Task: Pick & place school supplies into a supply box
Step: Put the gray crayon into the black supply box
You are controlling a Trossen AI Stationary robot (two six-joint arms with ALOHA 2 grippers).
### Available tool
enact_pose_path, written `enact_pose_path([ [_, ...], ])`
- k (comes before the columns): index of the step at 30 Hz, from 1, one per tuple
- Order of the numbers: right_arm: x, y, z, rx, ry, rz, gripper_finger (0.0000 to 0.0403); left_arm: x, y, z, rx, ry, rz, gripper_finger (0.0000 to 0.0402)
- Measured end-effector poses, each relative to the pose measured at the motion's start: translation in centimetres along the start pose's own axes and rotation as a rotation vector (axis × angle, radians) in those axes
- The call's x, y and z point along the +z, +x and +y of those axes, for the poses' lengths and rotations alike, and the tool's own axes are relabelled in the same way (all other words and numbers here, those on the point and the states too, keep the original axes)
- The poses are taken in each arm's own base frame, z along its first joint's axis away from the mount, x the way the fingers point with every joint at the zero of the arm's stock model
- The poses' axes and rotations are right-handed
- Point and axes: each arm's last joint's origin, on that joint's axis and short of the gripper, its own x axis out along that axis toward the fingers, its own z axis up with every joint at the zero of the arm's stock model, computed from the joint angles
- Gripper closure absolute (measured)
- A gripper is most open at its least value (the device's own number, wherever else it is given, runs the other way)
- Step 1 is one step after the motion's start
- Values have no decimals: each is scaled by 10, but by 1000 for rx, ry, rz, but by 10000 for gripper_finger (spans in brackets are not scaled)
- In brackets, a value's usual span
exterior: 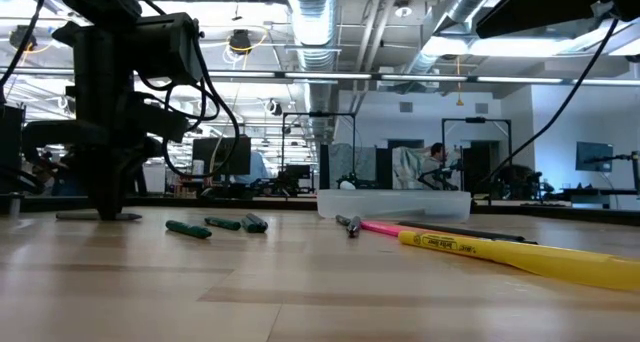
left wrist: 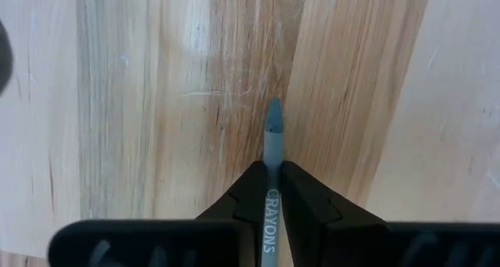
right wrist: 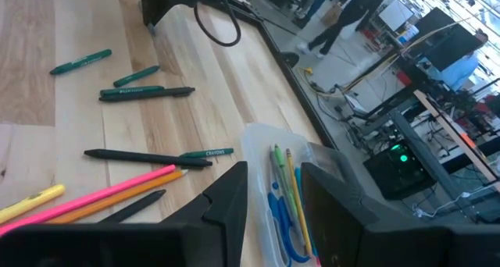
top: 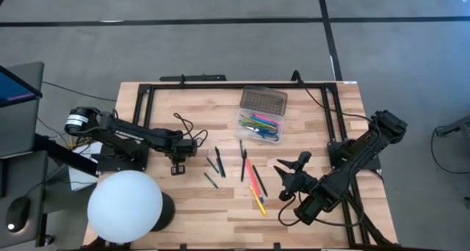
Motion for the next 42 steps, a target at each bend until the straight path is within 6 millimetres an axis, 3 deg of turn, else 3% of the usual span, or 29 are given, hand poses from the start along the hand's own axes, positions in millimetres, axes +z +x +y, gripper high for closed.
enact_pose_path([
  [11,0,0,0,-1,1,1,290,0,0,0,5,5,-3,379],
  [20,2,12,-4,-22,18,35,290,4,-3,-8,68,90,-43,381],
  [33,3,22,-9,-47,31,65,290,43,-26,-21,167,254,-355,383],
  [42,3,22,-10,-49,19,67,290,82,-53,-26,244,403,-759,383],
])
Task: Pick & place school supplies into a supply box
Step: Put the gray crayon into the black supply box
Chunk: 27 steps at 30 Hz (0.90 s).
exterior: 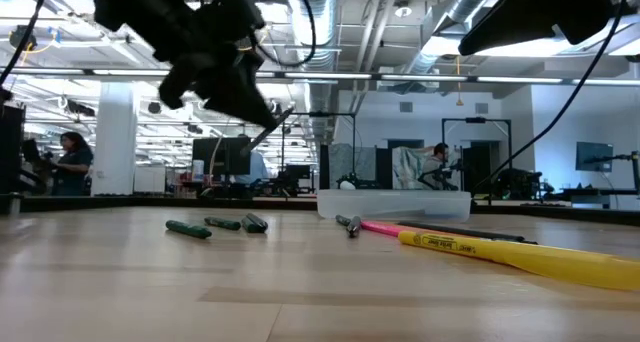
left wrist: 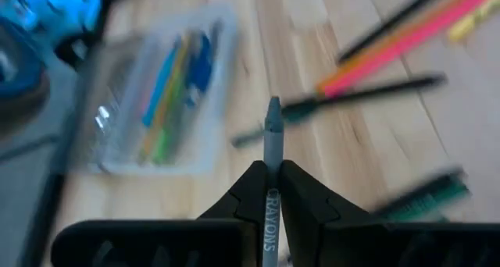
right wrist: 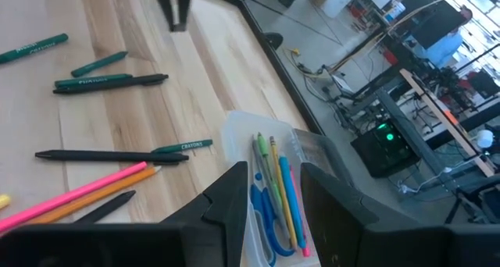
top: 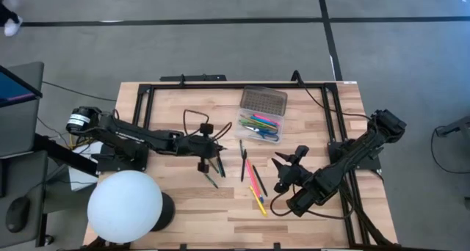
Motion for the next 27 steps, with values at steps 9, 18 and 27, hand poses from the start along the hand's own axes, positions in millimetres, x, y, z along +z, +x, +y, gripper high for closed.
enact_pose_path([
  [9,0,0,0,0,-3,0,290,12,11,21,63,34,-193,383],
  [18,0,0,0,-1,-3,1,290,-1,56,31,121,66,-274,384],
  [27,0,0,0,0,-4,1,290,1,101,51,167,7,-268,384],
])
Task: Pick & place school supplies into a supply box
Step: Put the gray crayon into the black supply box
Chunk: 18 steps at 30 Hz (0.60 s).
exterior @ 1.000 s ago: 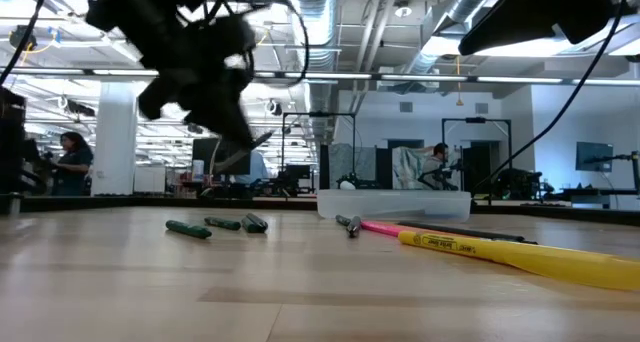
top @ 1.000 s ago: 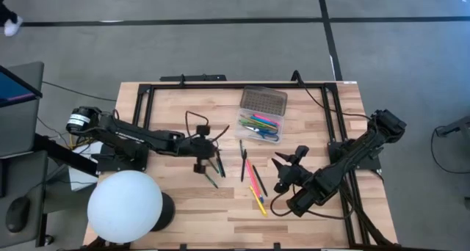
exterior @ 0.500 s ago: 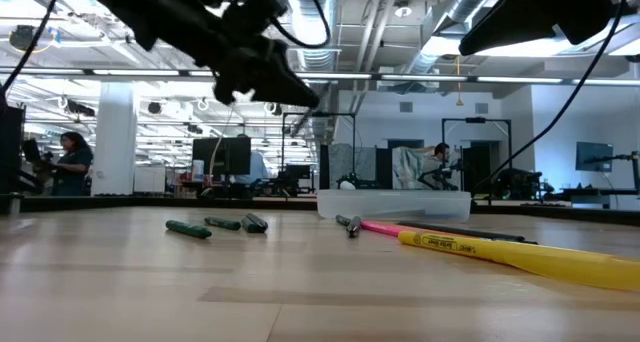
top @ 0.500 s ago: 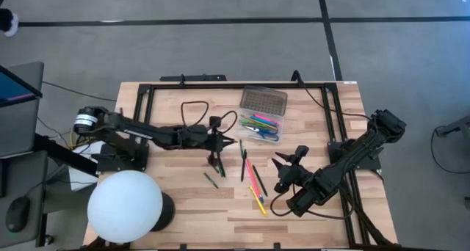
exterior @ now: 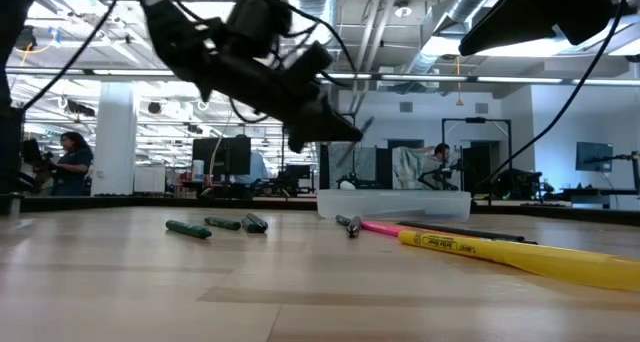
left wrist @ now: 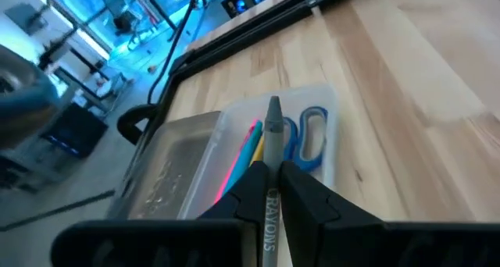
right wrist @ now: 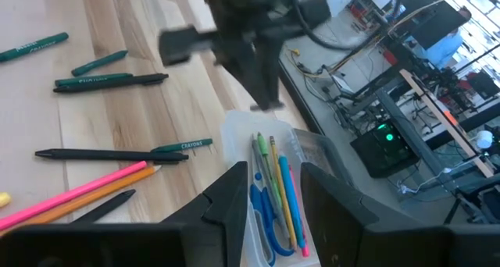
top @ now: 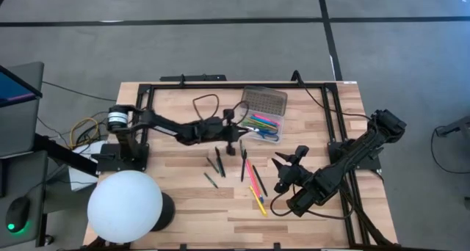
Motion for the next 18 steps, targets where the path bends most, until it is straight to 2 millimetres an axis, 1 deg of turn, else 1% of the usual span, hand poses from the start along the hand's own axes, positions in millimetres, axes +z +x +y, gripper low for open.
enact_pose_path([
  [4,0,0,0,5,1,4,290,3,25,9,46,-81,64,384],
  [7,-1,0,1,22,1,18,291,5,43,16,87,-134,190,384],
  [11,-1,0,1,35,0,29,290,7,62,22,98,-169,345,380],
  [15,-1,0,1,36,1,29,290,10,76,23,85,-169,393,360],
  [18,-1,0,1,39,2,31,290,11,80,23,83,-160,391,341],
])
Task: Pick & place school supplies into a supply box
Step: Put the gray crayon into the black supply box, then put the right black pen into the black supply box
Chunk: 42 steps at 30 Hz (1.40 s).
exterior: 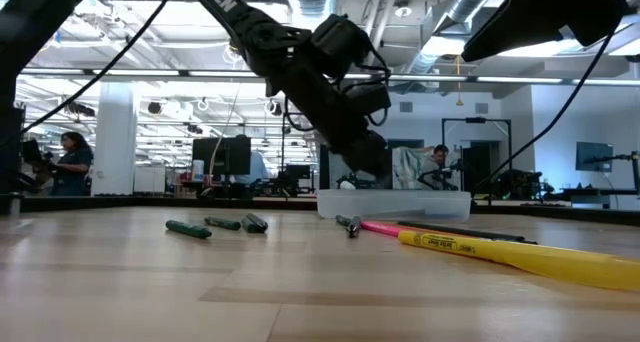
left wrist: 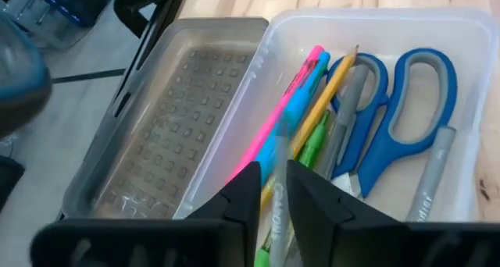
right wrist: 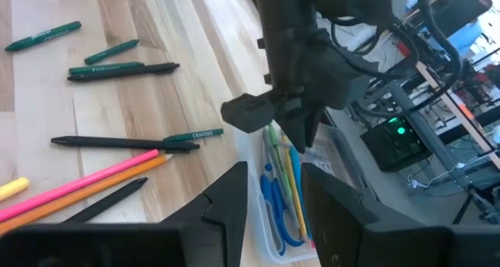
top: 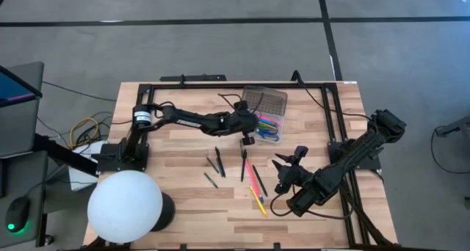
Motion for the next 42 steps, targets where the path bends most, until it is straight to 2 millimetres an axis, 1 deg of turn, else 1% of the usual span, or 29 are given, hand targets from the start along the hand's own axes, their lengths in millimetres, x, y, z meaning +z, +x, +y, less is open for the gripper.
enact_pose_path([
  [7,0,0,0,4,2,3,290,1,-1,-3,-6,31,-3,304],
  [12,0,0,0,5,3,3,290,0,-1,-4,-49,42,1,284],
  [15,0,0,0,4,3,3,290,0,-4,-6,-59,67,14,279],
  [17,0,0,0,2,3,1,290,3,-11,-6,-67,92,24,278],
  [22,0,1,0,-5,-1,0,290,16,-39,-5,-93,133,37,278],
  [26,1,4,-2,-15,3,8,291,26,-71,-2,-103,152,74,278],
  [31,3,14,-7,-42,21,31,290,28,-110,-3,-145,172,174,278],
  [34,4,21,-11,-62,35,49,290,27,-133,-6,-192,156,220,278],
  [37,5,28,-14,-82,48,67,290,21,-153,-13,-225,150,281,278],
  [40,6,35,-16,-93,57,88,290,13,-167,-24,-242,153,293,278],
  [42,5,40,-15,-89,64,109,290,3,-174,-32,-259,178,300,278],
])
